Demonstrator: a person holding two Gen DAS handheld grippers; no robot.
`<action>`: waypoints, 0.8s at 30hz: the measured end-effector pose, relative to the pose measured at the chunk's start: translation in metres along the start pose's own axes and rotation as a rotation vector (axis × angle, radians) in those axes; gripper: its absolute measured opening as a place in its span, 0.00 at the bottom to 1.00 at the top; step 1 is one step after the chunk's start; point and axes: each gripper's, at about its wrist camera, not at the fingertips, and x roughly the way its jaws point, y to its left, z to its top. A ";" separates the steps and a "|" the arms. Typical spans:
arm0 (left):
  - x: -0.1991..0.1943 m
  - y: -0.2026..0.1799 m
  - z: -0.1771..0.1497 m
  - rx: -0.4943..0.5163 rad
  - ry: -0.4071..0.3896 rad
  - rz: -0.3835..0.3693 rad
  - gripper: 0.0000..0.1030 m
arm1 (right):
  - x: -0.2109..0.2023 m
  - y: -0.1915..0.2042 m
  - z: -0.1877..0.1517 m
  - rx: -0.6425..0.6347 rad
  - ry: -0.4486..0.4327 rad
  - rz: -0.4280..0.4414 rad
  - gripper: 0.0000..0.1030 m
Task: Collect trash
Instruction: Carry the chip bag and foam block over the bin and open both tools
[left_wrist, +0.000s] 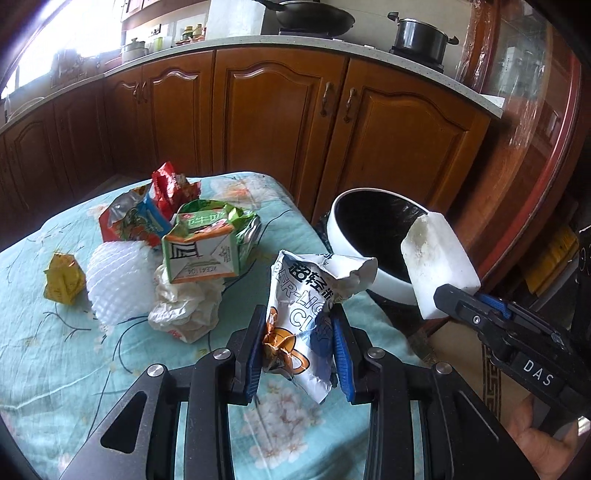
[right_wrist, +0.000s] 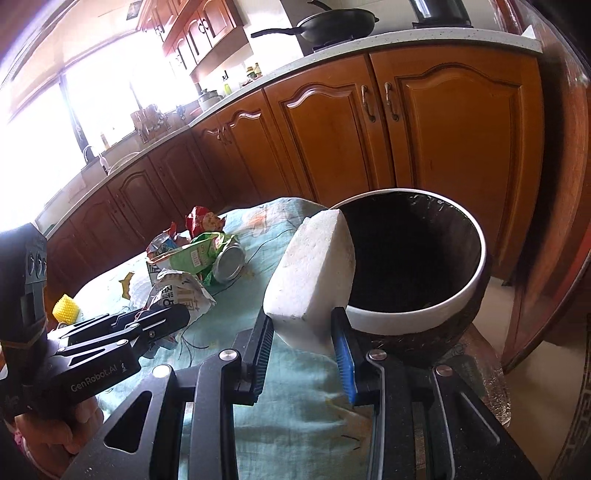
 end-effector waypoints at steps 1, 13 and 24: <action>0.005 -0.002 0.004 0.006 0.000 -0.002 0.31 | 0.000 -0.004 0.002 0.004 -0.001 -0.006 0.31; 0.056 -0.035 0.044 0.066 0.023 -0.028 0.32 | 0.011 -0.047 0.028 0.039 0.001 -0.061 0.31; 0.109 -0.057 0.078 0.097 0.064 -0.017 0.33 | 0.029 -0.073 0.045 0.036 0.032 -0.108 0.32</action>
